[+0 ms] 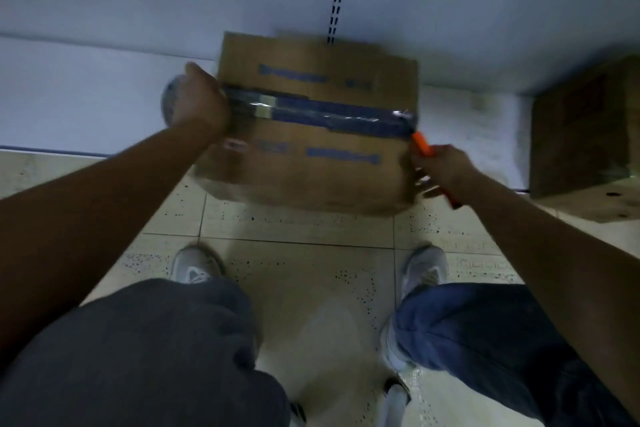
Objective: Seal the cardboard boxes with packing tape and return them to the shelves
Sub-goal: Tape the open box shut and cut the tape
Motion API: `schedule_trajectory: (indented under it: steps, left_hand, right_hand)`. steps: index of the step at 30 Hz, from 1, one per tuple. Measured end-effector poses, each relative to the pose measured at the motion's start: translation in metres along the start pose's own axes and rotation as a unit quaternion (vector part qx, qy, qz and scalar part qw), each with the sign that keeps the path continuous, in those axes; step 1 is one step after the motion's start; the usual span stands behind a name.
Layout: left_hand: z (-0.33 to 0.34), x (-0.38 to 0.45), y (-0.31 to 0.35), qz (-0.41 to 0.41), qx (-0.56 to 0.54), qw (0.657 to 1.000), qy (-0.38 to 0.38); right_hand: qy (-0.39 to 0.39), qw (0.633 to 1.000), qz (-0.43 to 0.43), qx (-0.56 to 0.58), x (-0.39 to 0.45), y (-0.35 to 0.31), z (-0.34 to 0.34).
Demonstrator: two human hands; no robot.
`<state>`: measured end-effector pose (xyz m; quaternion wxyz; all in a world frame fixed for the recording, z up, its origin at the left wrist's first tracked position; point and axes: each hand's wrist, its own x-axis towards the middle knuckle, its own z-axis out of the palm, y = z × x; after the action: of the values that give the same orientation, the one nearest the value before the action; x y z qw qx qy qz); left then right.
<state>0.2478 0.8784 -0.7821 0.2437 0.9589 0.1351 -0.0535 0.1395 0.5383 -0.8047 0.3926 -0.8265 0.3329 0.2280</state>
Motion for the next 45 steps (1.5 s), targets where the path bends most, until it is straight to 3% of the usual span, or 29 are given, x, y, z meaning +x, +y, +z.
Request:
schedule_trajectory:
  steps: [1, 3, 6, 10, 12, 14, 16, 18, 21, 24, 26, 29, 31, 34, 39, 42, 45]
  left_hand:
    - [-0.009, 0.003, -0.005, -0.003, 0.017, 0.999, 0.035]
    - [-0.030, 0.007, -0.018, 0.018, 0.017, 0.999, 0.034]
    - [-0.046, -0.010, -0.038, 0.087, 0.031, 0.995, -0.029]
    - [-0.045, -0.040, -0.071, 0.135, 0.025, 0.987, -0.087]
    - [-0.047, -0.056, -0.083, 0.132, 0.008, 0.988, -0.081]
    - [-0.051, -0.068, -0.098, 0.097, -0.034, 0.992, -0.074]
    - [-0.054, -0.077, -0.118, 0.042, -0.098, 0.992, -0.070]
    - [-0.054, -0.086, -0.140, -0.028, -0.149, 0.987, -0.047]
    - [-0.049, -0.092, -0.165, -0.137, -0.158, 0.977, 0.049]
    - [-0.039, -0.086, -0.171, -0.209, -0.194, 0.956, 0.065]
    - [-0.034, -0.077, -0.169, -0.239, -0.203, 0.948, 0.057]
    - [-0.032, -0.062, -0.173, -0.254, -0.172, 0.947, 0.094]
    - [-0.033, -0.060, -0.175, -0.286, -0.144, 0.940, 0.121]
    - [-0.030, -0.059, -0.186, -0.322, -0.191, 0.919, 0.122]
    - [-0.033, -0.070, -0.189, -0.247, -0.265, 0.923, 0.129]
    - [-0.035, -0.075, -0.166, -0.144, -0.278, 0.948, 0.064]
    - [-0.021, -0.062, -0.135, -0.038, -0.190, 0.981, -0.018]
  right_hand:
    - [-0.040, 0.996, 0.013, 0.081, -0.004, -0.007, 0.012]
    - [0.019, 0.989, 0.016, 0.144, -0.008, -0.020, 0.037]
    - [0.126, 0.987, -0.018, 0.096, -0.016, -0.044, 0.086]
    - [0.087, 0.985, -0.081, 0.123, -0.054, -0.073, 0.148]
    - [0.087, 0.978, -0.178, 0.069, -0.073, -0.081, 0.165]
    - [0.026, 0.967, -0.253, -0.007, -0.086, -0.085, 0.180]
    - [-0.030, 0.965, -0.254, -0.052, -0.085, -0.084, 0.198]
    - [-0.056, 0.977, -0.204, -0.011, -0.082, -0.085, 0.215]
    - [-0.039, 0.985, -0.144, 0.085, -0.073, -0.099, 0.236]
    - [-0.084, 0.990, -0.105, 0.028, -0.071, -0.119, 0.248]
    - [-0.038, 0.986, -0.155, -0.045, -0.071, -0.132, 0.237]
    - [0.194, 0.920, -0.302, -0.156, -0.052, -0.154, 0.196]
    - [0.182, 0.910, -0.313, -0.202, -0.024, -0.163, 0.182]
    - [0.075, 0.924, -0.265, -0.265, 0.006, -0.163, 0.186]
    - [0.073, 0.946, -0.232, -0.214, -0.003, -0.136, 0.169]
    - [0.101, 0.962, -0.192, -0.165, -0.025, -0.080, 0.141]
    - [0.124, 0.980, -0.101, -0.115, -0.033, -0.036, 0.117]
